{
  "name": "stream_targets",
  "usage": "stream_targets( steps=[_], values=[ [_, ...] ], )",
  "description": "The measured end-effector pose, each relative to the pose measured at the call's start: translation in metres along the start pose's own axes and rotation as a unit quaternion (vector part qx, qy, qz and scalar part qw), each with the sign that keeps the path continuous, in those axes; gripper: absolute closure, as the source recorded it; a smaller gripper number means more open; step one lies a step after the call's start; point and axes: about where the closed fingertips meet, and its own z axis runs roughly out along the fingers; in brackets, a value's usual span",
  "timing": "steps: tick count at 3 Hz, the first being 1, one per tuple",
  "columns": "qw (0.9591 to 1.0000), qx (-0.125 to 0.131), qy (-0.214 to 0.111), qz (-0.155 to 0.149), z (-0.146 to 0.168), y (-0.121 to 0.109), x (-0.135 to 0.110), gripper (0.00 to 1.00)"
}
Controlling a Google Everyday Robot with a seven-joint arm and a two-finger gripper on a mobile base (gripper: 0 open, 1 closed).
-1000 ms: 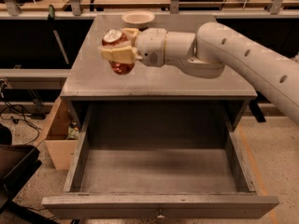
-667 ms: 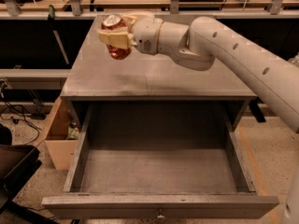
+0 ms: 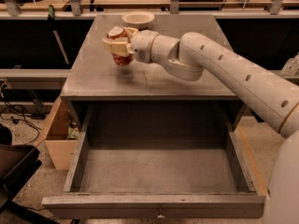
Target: Pick coke can from top drawer and place on counter
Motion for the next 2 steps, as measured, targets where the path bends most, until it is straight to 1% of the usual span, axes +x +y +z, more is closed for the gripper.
stream_targets(
  steps=[1,2],
  values=[
    [0.9999,0.013,-0.003,0.007,0.0072,-0.0058,0.0377,1.0],
    [0.9999,0.008,-0.006,0.003,0.0127,-0.0023,0.0411,0.82]
  ],
)
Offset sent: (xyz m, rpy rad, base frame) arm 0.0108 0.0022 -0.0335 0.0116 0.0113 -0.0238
